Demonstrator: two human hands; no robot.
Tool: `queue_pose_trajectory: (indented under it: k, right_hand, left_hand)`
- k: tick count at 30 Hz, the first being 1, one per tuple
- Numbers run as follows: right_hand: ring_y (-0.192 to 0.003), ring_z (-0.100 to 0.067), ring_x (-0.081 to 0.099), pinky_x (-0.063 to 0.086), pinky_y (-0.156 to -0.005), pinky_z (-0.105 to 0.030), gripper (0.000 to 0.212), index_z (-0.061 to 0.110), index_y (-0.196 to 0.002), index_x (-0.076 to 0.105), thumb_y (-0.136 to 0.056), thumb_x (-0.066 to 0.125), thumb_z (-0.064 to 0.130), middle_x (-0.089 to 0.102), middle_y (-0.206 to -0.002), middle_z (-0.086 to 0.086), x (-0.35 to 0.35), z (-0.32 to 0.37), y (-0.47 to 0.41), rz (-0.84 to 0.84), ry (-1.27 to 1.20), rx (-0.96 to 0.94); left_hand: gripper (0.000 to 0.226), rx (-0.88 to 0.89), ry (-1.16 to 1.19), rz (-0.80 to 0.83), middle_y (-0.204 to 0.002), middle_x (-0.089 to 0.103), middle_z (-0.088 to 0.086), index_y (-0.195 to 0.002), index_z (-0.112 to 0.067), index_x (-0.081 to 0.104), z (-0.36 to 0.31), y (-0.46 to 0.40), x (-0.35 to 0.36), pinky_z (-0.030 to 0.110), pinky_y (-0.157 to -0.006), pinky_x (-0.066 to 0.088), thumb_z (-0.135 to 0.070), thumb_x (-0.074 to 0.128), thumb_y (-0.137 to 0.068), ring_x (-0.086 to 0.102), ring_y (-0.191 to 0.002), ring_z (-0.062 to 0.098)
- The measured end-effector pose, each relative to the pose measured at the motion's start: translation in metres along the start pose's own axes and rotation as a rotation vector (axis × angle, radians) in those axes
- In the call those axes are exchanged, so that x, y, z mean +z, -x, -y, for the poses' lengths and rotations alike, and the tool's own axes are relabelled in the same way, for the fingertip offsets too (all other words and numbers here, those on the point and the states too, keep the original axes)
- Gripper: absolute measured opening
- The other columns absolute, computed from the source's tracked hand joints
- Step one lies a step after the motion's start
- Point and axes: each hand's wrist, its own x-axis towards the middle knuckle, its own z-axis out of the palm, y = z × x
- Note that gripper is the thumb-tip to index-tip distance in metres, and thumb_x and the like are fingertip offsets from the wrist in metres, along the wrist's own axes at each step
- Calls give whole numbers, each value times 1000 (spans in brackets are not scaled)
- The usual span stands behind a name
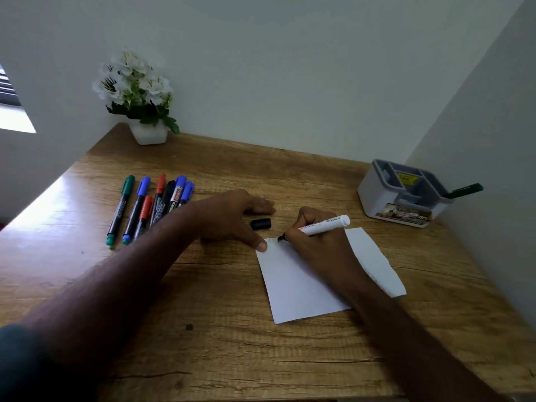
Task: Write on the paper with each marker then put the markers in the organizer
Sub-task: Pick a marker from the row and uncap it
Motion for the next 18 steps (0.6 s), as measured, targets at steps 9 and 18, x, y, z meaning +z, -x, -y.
queue_pose_trajectory:
  k: [9,18]
  right_hand:
    - [-57,0,51,39,-51,-12,24,17,-64,51,-83,66,14,54,-62,7,0,-3,-1,4,-20,19]
    - [-70,-9,62,48,-58,-21,18,17,-71,60,-86,70,22,65,-71,6,-18,-7,1,-101,40,-15]
  left_hand:
    - [85,11,-15,-15,-157,27,-14,-148,-35,34,4,-1,1,25,-107,13,-44,78,-76,21,-145,11]
    - [83,-2,-12,-12,-157,28,-11,-149,-34,32,-1,2,0,24,-103,16,-41,76,-78,23,-144,14]
